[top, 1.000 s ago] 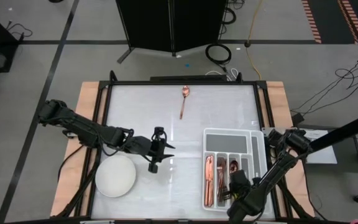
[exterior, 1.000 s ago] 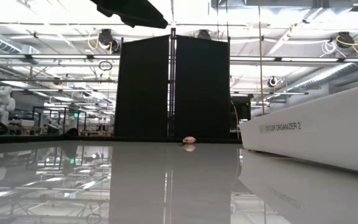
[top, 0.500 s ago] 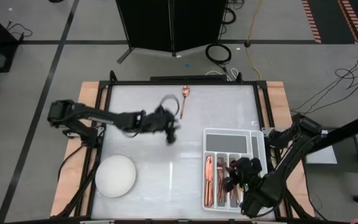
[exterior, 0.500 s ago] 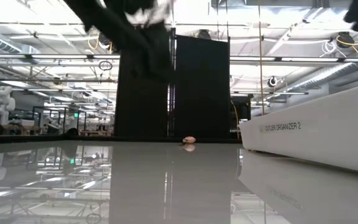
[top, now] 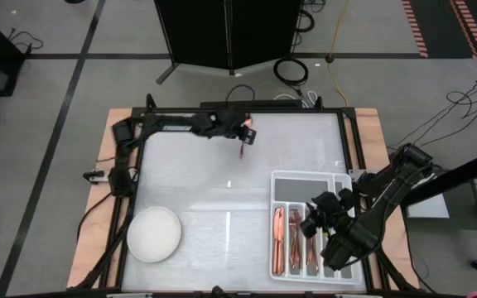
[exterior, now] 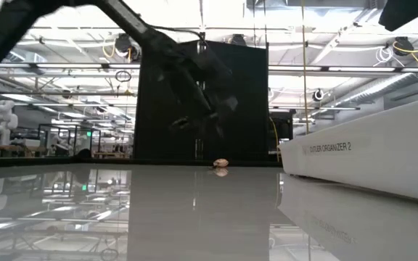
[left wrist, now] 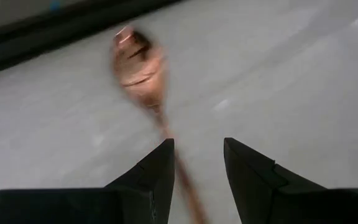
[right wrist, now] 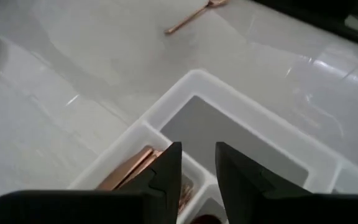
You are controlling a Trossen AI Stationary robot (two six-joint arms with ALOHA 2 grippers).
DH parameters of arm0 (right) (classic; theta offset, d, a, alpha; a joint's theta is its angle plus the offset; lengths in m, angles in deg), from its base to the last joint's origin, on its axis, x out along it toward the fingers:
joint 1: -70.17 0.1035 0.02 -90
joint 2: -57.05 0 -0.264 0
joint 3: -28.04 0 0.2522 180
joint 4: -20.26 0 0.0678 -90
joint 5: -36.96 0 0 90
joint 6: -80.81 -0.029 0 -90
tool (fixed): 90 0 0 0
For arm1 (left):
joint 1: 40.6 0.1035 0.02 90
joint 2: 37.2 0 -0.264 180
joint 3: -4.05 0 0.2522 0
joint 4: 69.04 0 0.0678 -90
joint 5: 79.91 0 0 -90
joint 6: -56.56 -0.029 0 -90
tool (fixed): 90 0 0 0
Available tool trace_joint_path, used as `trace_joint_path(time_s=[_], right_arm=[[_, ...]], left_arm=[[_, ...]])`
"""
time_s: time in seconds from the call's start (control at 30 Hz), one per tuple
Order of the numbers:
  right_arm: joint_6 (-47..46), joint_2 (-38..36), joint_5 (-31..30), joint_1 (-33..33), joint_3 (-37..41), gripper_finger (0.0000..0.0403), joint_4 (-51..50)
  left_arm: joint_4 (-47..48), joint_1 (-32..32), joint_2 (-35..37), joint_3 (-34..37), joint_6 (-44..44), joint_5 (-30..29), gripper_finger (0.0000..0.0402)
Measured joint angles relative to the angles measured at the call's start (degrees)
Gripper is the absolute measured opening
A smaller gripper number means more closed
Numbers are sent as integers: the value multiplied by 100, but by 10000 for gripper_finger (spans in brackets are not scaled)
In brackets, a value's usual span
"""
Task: Sort silverware
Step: Put the brown spoon in the white silverware organizer
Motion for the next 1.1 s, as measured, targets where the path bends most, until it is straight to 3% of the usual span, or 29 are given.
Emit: trace_joint_path(time_s=[0.17,0.4,0.9,1.1], right_arm=[[0,-71,12,28,176,90,0],[76,-71,274,82,220,91,11],[220,-71,449,392,220,91,44],[60,-71,444,482,220,91,92]], left_arm=[[1340,97,-808,-1185,-153,-3,138],[2030,102,-1316,-1894,-151,-73,138],[2888,38,-1339,-1967,-223,386,138],[3311,-96,-1339,-1967,-708,598,138]])
